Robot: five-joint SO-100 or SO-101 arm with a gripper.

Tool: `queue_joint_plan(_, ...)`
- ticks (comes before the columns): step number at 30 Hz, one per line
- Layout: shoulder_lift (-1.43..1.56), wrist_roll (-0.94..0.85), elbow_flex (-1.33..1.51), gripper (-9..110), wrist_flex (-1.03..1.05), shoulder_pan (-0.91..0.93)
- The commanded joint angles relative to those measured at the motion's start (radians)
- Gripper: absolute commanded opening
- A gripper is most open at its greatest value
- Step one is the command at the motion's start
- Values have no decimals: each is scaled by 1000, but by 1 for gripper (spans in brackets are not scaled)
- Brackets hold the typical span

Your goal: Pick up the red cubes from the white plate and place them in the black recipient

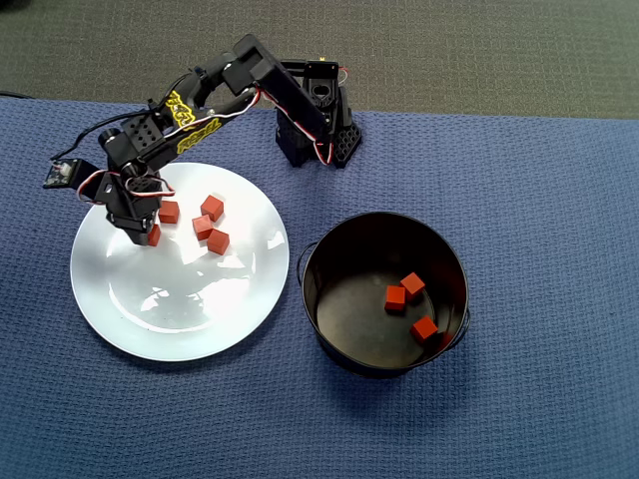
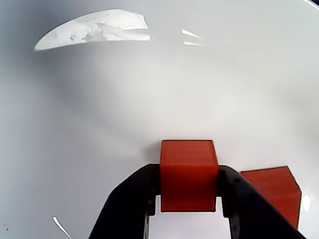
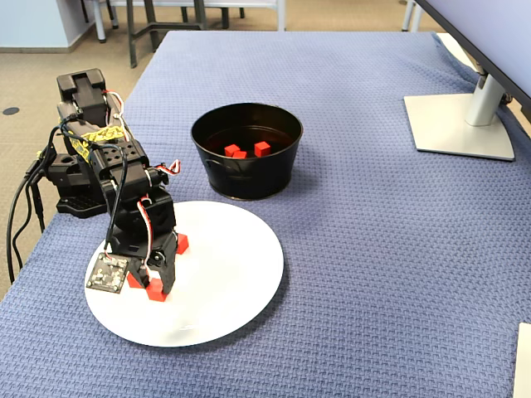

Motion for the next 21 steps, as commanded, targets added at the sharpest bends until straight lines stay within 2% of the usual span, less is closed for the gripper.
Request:
queue_joint_plan(1, 202, 74, 25, 0, 6, -72)
queue_joint_plan(7, 494, 308, -12, 0, 173, -311)
queue_joint_plan(11, 652, 469, -28, 0, 213, -518)
queue_joint_plan(21, 810, 778, 202, 0, 40, -1023)
